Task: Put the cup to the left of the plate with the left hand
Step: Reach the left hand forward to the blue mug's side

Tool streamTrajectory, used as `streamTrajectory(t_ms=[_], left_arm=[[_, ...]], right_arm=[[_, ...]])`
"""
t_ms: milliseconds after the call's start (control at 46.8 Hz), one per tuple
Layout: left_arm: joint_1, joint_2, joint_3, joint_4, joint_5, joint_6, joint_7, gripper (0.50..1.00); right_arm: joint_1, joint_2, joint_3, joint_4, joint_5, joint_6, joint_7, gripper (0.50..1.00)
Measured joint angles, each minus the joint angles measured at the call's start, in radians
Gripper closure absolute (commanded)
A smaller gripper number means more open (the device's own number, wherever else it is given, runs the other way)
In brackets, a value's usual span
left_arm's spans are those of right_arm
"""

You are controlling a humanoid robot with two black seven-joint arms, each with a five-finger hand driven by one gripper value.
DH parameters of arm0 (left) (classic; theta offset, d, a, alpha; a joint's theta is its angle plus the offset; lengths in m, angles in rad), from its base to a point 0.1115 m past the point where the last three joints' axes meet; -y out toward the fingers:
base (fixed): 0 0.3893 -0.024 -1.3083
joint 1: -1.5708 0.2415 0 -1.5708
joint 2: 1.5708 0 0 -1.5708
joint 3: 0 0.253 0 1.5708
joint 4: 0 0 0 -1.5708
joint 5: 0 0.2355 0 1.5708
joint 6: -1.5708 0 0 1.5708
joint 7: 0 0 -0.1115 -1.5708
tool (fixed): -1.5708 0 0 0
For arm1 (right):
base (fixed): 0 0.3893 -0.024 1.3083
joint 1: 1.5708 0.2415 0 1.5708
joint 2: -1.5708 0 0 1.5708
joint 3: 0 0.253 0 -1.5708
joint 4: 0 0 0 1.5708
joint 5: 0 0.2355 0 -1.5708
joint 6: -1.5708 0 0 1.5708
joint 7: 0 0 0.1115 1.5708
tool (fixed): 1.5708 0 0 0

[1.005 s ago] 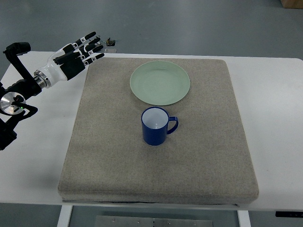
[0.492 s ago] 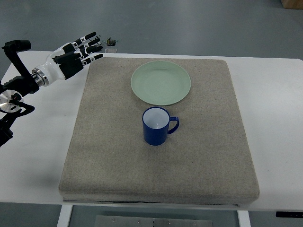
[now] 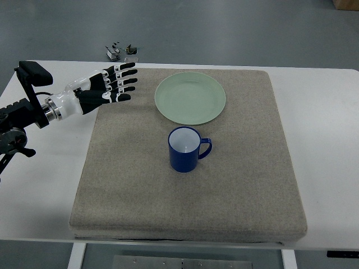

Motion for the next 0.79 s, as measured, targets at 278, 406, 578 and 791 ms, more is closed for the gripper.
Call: streamTrajectory(t_ms=[278, 406, 578, 791], left_arm=[[0.042, -0.011, 0.019, -0.088, 0.290, 0.000, -0.194, 0.504], [0.054, -0.016, 0.047, -0.092, 0.299, 0.000, -0.198, 0.504], [0.061, -0.018, 0.091, -0.092, 0.300, 0.000, -0.198, 0.506], [0.070, -0.088, 0.094, -0.078, 0.361, 0.000, -0.198, 0.506]], right_arm=[[0.000, 0.000, 0.000, 0.000, 0.000, 0.000, 0.000, 0.566], [0.000, 0.000, 0.000, 0.000, 0.000, 0.000, 0.000, 0.566], [0.000, 0.000, 0.000, 0.000, 0.000, 0.000, 0.000, 0.566], [0.000, 0.000, 0.000, 0.000, 0.000, 0.000, 0.000, 0.566]])
